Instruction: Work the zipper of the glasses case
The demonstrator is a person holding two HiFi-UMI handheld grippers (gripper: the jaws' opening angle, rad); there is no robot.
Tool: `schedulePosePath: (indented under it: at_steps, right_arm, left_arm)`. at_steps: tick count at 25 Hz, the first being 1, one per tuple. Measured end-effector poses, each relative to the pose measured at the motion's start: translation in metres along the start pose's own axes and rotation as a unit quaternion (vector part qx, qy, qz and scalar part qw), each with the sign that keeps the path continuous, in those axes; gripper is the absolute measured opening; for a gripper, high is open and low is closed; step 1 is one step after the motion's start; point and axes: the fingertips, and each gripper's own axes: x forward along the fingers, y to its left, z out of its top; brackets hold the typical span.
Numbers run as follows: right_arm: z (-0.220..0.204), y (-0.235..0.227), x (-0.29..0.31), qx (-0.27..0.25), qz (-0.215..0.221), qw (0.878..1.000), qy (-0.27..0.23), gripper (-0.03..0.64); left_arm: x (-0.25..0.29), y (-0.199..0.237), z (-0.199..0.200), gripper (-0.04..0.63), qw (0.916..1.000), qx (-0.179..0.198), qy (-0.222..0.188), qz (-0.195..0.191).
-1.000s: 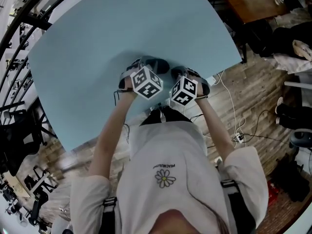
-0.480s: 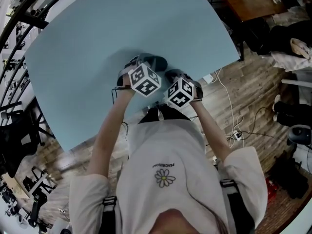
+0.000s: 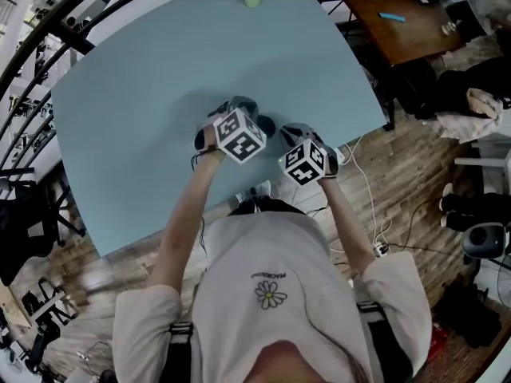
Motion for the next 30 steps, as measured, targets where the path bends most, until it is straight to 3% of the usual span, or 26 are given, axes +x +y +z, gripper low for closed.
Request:
schedulePosePath:
  at_steps: [5,9,11,13,20,22,27,30]
  right_arm:
    - [0.052,-0.050,-0.025,-0.003,-0.042,0.997,-0.064,0.021]
    - [0.118,-0.099,-0.050,-0.002,-0.089,0.985,-0.148,0.020]
    - [0.151,-0.115,-0.070,0.002,-0.108,0.975,-0.195,0.020]
    - [0.179,-0.121,-0.091,0.005,-0.117,0.962,-0.245,0.020]
    - [0.250,-0.096,-0.148,0.023,-0.130,0.915,-0.382,0.009]
    - [0.260,-0.084,-0.158,0.019,-0.137,0.903,-0.406,0.009]
    - [0.278,-0.058,-0.173,0.036,-0.121,0.881,-0.455,0.009]
    - [0.278,-0.047,-0.170,0.036,-0.109,0.883,-0.456,0.009]
  left_arm:
    - [-0.049,0.046,0.041,0.014,0.9944,-0.048,-0.068,0.065]
    - [-0.111,0.093,0.077,0.014,0.9743,-0.089,-0.154,0.138]
    - [-0.145,0.111,0.087,0.014,0.9568,-0.122,-0.201,0.172]
    - [-0.181,0.125,0.090,0.014,0.9332,-0.162,-0.246,0.206]
    - [-0.293,0.138,0.052,0.012,0.8334,-0.264,-0.365,0.321]
    - [-0.310,0.134,0.036,0.012,0.8110,-0.283,-0.378,0.345]
    - [-0.337,0.120,0.009,0.013,0.7776,-0.292,-0.399,0.389]
    - [-0.340,0.113,-0.002,0.013,0.7735,-0.294,-0.391,0.403]
